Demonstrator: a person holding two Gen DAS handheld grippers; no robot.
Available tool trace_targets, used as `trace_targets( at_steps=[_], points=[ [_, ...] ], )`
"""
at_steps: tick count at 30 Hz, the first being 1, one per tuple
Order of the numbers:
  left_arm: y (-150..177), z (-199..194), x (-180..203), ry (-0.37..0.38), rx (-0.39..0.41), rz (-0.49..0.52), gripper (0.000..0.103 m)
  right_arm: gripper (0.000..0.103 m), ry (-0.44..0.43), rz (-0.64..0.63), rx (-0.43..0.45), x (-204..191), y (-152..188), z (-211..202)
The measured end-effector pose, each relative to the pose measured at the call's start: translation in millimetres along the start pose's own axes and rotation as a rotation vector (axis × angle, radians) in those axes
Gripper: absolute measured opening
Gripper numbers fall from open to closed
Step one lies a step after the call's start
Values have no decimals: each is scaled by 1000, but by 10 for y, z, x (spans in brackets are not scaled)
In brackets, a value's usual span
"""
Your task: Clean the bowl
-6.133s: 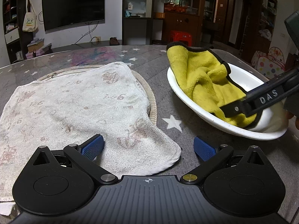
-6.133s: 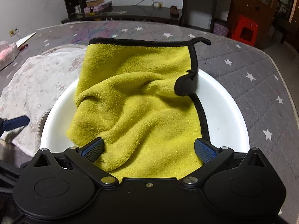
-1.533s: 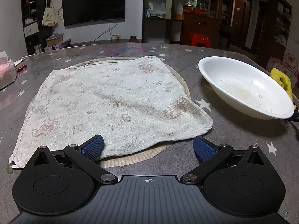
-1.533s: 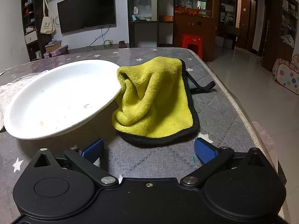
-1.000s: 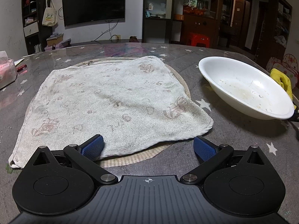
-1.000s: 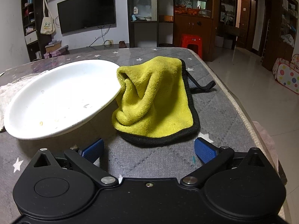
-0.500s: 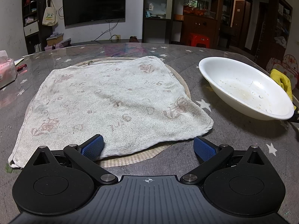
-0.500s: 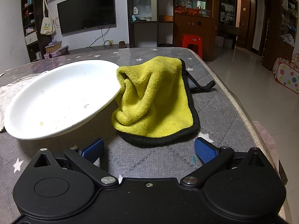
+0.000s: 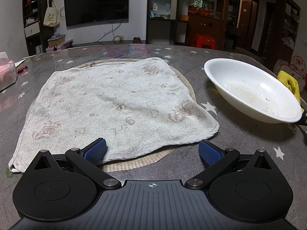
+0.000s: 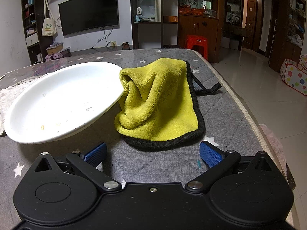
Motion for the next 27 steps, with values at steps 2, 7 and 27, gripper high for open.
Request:
trace_targets(
  at_steps=[2, 7, 27],
  points=[
    [-1, -1, -2, 0, 0, 0, 103, 103, -1, 1, 0, 8, -11, 11],
    [-1, -5, -2, 0, 0, 0, 103, 103, 0, 1, -1, -16, -18, 9],
    [-2, -5, -4, 0, 0, -1, 103, 103, 0, 2, -1, -14, -11, 1]
  ],
)
Point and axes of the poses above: each gripper's, at about its wrist camera, not at the fingertips, and z roughly the way its jaws point, x to its right, y to its underside, the point moved 8 cm from there along z, roughly the way its jaws point, and after that the axes turned 14 degrees about -z, right-handed, at the moved point
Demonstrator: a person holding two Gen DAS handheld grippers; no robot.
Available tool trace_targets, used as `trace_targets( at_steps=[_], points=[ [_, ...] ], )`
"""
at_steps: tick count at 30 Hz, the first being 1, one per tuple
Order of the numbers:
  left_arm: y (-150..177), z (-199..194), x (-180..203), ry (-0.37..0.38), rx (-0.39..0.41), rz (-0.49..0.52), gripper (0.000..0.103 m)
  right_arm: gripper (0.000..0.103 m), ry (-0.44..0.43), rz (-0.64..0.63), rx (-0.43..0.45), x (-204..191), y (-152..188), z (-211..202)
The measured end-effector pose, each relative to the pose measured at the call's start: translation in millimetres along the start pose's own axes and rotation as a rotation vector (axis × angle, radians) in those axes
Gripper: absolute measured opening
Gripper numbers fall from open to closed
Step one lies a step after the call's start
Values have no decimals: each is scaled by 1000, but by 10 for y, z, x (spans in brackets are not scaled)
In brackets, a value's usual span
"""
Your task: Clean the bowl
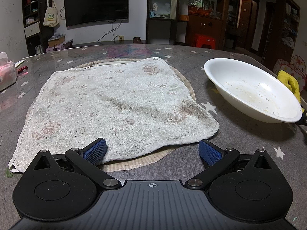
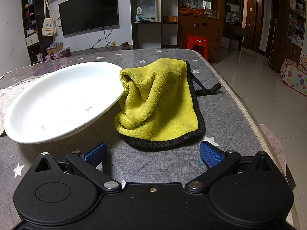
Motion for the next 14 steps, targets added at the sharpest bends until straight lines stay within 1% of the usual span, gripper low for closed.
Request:
trace_targets(
  at_steps=[14],
  points=[
    [0, 0, 1, 0, 0, 0, 103, 103, 1, 0, 0, -26, -7, 3]
  ],
)
Point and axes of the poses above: each gripper's, at about its wrist camera, not at the fingertips, and z roughly the way its jaws point, x to its right, y to its underside, the point moved 8 cm from there along z, roughly the way its jaws point, and after that the axes turned 14 degrees about -z, right-handed, at the moved point
